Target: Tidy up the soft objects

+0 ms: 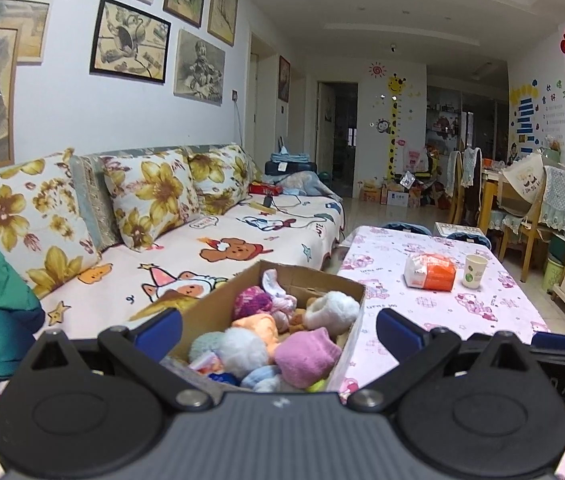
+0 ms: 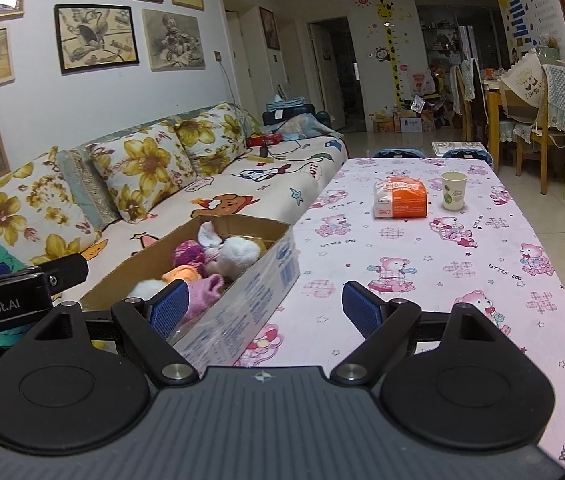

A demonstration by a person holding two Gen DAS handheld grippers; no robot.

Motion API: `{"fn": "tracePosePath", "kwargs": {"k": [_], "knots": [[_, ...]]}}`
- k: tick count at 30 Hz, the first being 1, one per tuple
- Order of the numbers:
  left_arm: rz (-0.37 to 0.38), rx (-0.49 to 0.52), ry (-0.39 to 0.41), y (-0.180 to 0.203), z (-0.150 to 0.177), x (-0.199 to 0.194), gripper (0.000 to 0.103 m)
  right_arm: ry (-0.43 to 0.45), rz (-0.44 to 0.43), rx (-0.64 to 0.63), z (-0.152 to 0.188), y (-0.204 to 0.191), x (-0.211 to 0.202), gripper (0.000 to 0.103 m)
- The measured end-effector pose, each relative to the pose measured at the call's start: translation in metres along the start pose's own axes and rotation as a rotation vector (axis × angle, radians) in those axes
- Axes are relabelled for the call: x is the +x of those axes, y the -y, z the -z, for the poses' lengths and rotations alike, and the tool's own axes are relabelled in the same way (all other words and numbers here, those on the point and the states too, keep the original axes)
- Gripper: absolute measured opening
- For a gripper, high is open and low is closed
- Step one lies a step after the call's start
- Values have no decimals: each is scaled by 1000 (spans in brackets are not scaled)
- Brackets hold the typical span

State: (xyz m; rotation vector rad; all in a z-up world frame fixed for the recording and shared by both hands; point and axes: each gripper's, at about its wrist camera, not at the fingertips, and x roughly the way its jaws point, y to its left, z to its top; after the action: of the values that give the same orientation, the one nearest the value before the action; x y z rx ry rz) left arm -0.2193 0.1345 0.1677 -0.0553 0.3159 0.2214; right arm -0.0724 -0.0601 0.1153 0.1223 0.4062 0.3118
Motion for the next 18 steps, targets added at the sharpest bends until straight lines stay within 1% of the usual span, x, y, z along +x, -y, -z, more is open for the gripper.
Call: {"fn": "tracePosePath", "kwargs": {"k": [10, 18], "knots": [[-23, 16, 19, -16, 7, -25, 102, 6, -24, -44, 5, -16, -14, 103], [-32, 5, 22, -27, 16, -34, 102, -2, -33, -60, 7, -17, -16, 103]]}}
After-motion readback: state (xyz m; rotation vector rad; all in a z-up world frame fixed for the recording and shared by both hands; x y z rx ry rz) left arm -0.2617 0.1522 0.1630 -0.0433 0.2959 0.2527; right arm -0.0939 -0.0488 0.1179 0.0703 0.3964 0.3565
